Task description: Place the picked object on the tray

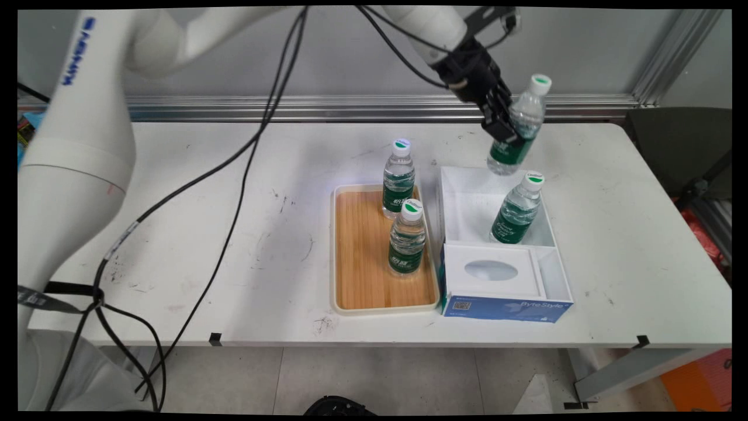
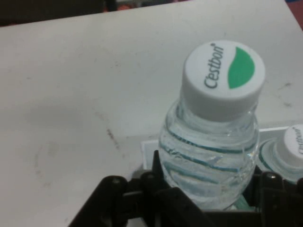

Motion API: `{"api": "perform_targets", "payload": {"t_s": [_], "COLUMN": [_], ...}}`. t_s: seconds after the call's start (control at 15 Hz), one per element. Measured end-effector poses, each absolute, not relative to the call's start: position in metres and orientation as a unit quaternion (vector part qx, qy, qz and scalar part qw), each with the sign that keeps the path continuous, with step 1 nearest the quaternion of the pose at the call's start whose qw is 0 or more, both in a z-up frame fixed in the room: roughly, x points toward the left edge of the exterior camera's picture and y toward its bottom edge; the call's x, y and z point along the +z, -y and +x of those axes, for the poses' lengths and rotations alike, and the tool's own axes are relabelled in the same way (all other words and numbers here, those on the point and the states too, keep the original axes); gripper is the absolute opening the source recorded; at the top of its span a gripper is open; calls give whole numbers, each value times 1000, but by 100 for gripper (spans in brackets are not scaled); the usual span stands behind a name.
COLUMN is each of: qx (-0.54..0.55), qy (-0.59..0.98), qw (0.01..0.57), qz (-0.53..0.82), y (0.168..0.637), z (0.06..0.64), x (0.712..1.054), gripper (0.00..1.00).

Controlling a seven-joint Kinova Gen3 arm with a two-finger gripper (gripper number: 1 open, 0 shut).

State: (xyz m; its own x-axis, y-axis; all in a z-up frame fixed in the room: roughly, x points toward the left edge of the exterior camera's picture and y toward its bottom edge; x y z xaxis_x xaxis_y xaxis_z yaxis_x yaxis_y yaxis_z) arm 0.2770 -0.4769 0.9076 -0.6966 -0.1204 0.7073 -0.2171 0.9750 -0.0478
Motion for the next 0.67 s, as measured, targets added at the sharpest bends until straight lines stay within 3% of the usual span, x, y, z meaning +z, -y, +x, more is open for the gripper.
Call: {"api": "perform_targets", "payload": {"t_s": [0.67], "qx": [100], "qy": [908], "qw": [354], "qz": [199], "y": [391], "z": [352], "x": [994], "gripper": [0]}}
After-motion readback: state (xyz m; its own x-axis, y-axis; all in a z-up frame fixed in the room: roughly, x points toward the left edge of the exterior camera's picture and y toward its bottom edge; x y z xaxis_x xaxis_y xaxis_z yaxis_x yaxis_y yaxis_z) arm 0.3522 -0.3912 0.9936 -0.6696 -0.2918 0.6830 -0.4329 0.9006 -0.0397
